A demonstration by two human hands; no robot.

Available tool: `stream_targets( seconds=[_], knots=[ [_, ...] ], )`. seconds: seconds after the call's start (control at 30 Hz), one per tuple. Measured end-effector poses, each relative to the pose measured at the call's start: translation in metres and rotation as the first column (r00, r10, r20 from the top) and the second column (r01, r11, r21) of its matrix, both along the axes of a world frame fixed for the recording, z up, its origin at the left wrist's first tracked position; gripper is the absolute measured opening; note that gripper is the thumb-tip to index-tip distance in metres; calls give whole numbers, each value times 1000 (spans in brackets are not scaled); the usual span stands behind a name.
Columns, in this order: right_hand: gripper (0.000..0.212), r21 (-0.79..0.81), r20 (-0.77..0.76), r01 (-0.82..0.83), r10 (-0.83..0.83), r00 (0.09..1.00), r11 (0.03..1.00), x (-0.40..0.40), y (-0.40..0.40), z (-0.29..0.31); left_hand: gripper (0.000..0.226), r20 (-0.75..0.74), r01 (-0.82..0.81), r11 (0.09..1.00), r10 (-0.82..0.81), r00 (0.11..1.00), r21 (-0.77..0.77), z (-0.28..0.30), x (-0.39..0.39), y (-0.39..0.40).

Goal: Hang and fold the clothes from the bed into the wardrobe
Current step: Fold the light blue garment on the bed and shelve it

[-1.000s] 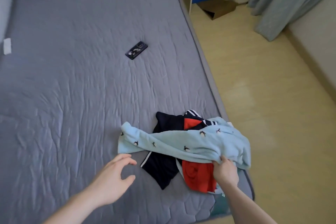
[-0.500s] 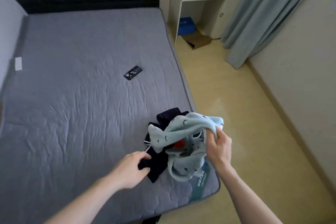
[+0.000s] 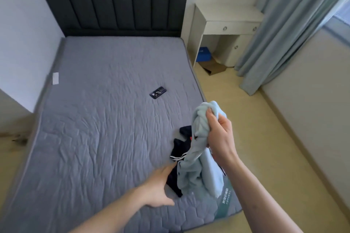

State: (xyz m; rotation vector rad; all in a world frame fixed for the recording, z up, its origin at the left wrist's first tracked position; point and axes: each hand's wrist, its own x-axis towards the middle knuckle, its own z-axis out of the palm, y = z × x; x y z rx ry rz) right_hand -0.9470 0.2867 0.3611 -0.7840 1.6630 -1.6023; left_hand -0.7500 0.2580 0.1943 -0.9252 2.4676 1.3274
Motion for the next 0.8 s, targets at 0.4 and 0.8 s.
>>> stream_targets(
  seconds=[0.4, 0.8],
  knots=[
    [46, 23, -100, -34, 36, 994, 999, 132, -72, 7, 22, -206, -516, 847, 532, 821, 129, 64, 183, -55],
    [80, 599, -185, -610, 831, 525, 519, 295, 1, -122, 27, -293, -544, 837, 506, 811, -59, 189, 259, -100]
  ],
)
